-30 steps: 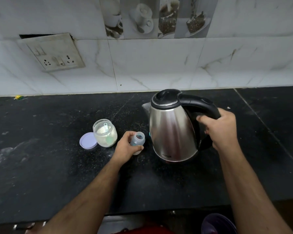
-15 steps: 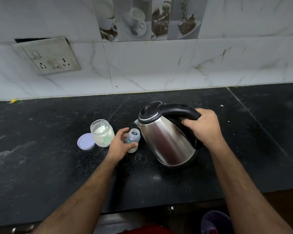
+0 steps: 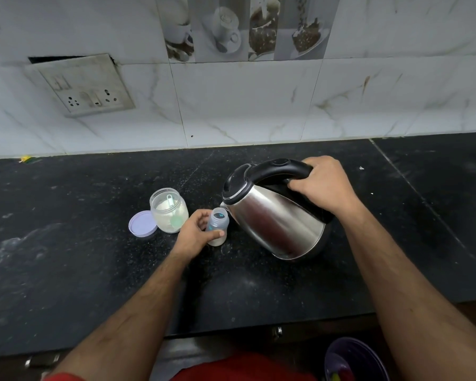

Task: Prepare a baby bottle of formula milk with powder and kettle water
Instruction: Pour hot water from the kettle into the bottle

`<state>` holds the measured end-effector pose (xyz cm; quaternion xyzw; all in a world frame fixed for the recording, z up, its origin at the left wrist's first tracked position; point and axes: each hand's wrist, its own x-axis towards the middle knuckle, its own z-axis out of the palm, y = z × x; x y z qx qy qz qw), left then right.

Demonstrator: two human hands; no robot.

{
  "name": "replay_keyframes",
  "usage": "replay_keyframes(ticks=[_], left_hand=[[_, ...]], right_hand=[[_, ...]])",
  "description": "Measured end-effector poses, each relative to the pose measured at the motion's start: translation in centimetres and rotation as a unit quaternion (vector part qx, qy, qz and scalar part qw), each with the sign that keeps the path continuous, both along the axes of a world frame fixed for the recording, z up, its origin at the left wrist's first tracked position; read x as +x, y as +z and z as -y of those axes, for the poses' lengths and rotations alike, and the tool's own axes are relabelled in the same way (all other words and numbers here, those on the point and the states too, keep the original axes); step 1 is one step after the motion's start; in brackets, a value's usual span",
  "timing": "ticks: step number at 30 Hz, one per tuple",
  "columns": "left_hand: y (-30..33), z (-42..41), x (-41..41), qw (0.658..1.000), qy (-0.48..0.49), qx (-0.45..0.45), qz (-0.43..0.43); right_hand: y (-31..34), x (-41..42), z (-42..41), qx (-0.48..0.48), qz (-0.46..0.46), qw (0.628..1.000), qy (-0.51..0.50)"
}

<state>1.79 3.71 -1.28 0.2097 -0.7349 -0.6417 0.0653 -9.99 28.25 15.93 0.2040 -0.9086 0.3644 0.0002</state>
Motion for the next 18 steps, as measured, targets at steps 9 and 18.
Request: replay_keyframes(ticks=[9, 18], left_hand=[[0.07, 0.19, -0.01, 1.0, -0.009, 0.011, 0.001], [0.18, 0.4, -0.22, 1.0, -0.017, 0.014, 0.003]], right_hand=[[0.4, -0.48, 0.34, 0.033, -0.026, 0.999, 0.019], [1.13, -0.75, 1.03, 0.061, -0.028, 0.997, 0.032]])
